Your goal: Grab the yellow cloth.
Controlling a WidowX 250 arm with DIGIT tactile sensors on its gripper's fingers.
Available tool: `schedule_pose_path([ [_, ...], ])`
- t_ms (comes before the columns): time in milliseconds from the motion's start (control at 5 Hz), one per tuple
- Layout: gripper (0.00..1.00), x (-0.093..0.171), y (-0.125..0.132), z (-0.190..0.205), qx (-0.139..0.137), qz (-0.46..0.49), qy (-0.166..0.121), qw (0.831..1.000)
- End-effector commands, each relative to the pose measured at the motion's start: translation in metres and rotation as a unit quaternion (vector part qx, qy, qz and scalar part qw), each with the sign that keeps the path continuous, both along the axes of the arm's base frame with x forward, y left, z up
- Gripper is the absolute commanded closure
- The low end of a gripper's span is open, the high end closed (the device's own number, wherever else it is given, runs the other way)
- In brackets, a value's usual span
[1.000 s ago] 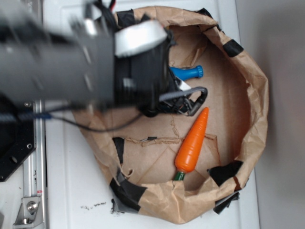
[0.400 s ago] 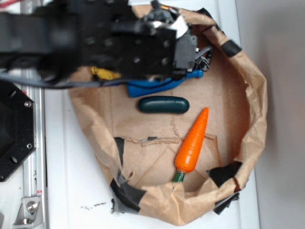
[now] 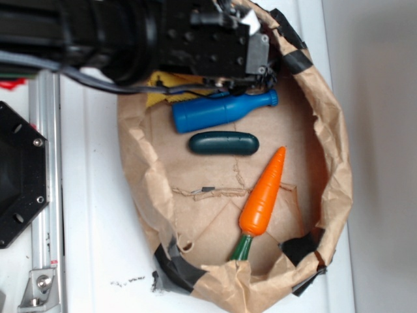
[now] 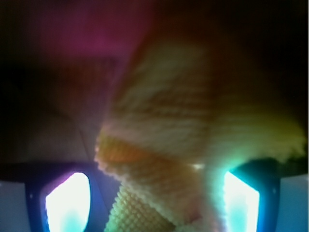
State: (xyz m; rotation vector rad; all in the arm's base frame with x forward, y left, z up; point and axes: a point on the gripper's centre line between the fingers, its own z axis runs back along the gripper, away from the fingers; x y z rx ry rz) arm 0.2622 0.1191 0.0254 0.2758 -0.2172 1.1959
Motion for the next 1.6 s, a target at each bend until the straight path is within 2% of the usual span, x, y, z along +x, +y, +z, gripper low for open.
schedule_pose_path([
  [0,1.0,-0.02,0.017,0.027,0.006,-0.003,-0.044,0.999],
  [600,1.0,-0.02,0.004,0.04,0.007,-0.064,-0.067,0.996],
  [800,1.0,-0.017,0.001,0.044,-0.013,-0.091,-0.073,0.993],
  [1000,1.0,-0.003,-0.013,0.087,-0.081,-0.213,-0.127,0.965],
  [1200,1.0,0.007,-0.048,0.138,-0.105,-0.333,-0.175,0.921],
  [1400,1.0,0.013,-0.074,0.187,-0.125,-0.443,-0.146,0.876],
])
